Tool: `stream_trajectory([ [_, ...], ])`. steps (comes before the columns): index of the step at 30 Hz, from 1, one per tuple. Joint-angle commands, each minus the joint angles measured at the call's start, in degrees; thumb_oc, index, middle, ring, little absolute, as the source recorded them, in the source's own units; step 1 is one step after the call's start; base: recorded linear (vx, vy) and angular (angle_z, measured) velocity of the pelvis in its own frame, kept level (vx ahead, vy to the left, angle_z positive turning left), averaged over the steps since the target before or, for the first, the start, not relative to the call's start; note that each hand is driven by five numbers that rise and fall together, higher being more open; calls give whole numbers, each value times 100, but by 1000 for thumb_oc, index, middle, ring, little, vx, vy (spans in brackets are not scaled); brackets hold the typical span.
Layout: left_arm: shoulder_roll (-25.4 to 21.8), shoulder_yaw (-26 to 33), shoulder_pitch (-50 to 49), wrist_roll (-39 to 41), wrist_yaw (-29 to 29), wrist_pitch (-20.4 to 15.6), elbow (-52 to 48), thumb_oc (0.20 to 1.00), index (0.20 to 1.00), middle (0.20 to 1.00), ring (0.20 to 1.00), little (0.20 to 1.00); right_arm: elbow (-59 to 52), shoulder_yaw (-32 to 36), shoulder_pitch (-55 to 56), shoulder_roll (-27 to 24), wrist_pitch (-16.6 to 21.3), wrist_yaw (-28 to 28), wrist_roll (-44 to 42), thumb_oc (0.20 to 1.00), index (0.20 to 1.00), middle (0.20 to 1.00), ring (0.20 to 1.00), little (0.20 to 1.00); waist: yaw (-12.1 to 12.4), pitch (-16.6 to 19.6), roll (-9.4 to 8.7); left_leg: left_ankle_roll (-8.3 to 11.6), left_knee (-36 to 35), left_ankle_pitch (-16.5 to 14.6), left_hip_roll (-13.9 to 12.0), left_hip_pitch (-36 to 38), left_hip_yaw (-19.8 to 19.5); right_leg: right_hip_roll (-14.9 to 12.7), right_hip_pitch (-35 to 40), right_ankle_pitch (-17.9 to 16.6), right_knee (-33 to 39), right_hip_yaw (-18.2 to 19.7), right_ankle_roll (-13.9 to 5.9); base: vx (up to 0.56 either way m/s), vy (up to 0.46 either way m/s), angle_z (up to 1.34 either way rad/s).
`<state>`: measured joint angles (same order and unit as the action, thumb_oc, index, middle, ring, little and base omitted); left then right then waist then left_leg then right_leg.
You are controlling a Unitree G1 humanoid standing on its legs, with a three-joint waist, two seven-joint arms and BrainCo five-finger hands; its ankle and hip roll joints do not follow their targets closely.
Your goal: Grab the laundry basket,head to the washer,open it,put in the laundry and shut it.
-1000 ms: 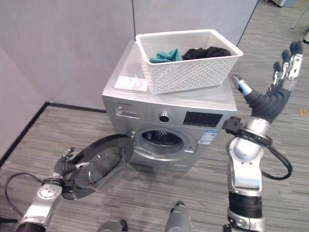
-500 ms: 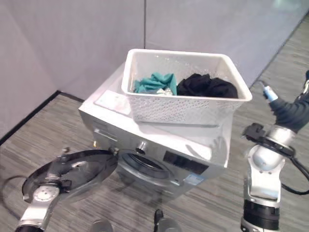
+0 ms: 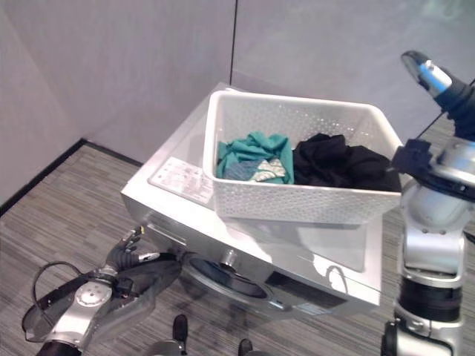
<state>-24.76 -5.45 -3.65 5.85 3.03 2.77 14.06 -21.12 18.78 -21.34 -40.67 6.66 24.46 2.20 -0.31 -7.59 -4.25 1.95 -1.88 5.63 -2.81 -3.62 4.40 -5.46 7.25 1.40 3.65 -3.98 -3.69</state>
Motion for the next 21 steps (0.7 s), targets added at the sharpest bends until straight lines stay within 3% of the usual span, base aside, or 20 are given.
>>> stream_trajectory([
  [1,-237,120,-93,79,-159,-210,-277,1000,1000,1000,1000,1000,-27,38,167,-487,-90,-446,-260,1000,1000,1000,1000,1000,15,310,78,47,593,-1042,-615,231,-137,-321,-630,368,-638,-72,-321,49,35,-10],
  [4,-258,155,-160,67,-234,-188,-343,1000,1000,1000,1000,1000,10,156,418,-800,-206,-746,-395,1000,1000,1000,1000,1000,-22,327,58,44,533,-1044,-615,295,-101,-331,-640,371,-653,-73,-343,28,37,-15],
  [7,-312,156,-151,95,-363,-171,-354,1000,1000,1000,1000,1000,196,291,720,-1688,-341,-1291,-853,1000,1000,1000,1000,1000,-136,363,-46,45,483,-1073,-616,375,-46,-338,-681,343,-676,-47,-393,15,44,-15],
  [10,-333,121,-162,132,-442,-160,-351,1000,1000,1000,1000,1000,292,344,805,-2192,-388,-1581,-1119,1000,1000,1000,1000,1000,-189,384,-102,47,457,-1086,-621,424,-9,-337,-697,331,-689,-35,-413,14,31,-8],
  [14,-381,103,-217,233,-629,-170,-376,1000,1000,1000,1000,1000,596,506,994,-3284,-471,-2224,-1681,1000,1000,1000,1000,1000,-276,434,-218,58,398,-1092,-649,497,60,-342,-724,282,-673,-23,-449,7,41,-12],
  [15,-384,48,-264,295,-746,-182,-392,1000,1000,1000,1000,1000,776,571,1130,-3847,-534,-2588,-1926,1000,1000,1000,1000,1000,-281,474,-280,69,361,-1087,-655,524,80,-346,-722,250,-649,-28,-475,-2,54,-5],
  [16,-431,1,-275,365,-814,-191,-399,1000,1000,1000,1000,1000,998,524,1094,-4285,-608,-2792,-2053,1000,1000,1000,1000,1000,-267,494,-345,76,331,-1092,-662,552,94,-350,-729,223,-640,-36,-499,-2,37,-1],
  [19,-509,-129,-230,465,-870,-189,-397,1000,1000,1000,1000,1000,1329,61,678,-4745,-733,-3073,-2160,1000,1000,1000,1000,1000,-142,482,-418,77,300,-1098,-651,586,122,-355,-745,178,-629,-35,-527,-10,21,0],
  [21,-545,-169,-266,551,-938,-184,-406,1000,1000,1000,1000,1000,1546,-612,53,-5062,-824,-3282,-2208,1000,1000,1000,1000,1000,-78,490,-468,75,277,-1106,-653,626,151,-363,-744,160,-624,-32,-545,-2,20,-1],
])
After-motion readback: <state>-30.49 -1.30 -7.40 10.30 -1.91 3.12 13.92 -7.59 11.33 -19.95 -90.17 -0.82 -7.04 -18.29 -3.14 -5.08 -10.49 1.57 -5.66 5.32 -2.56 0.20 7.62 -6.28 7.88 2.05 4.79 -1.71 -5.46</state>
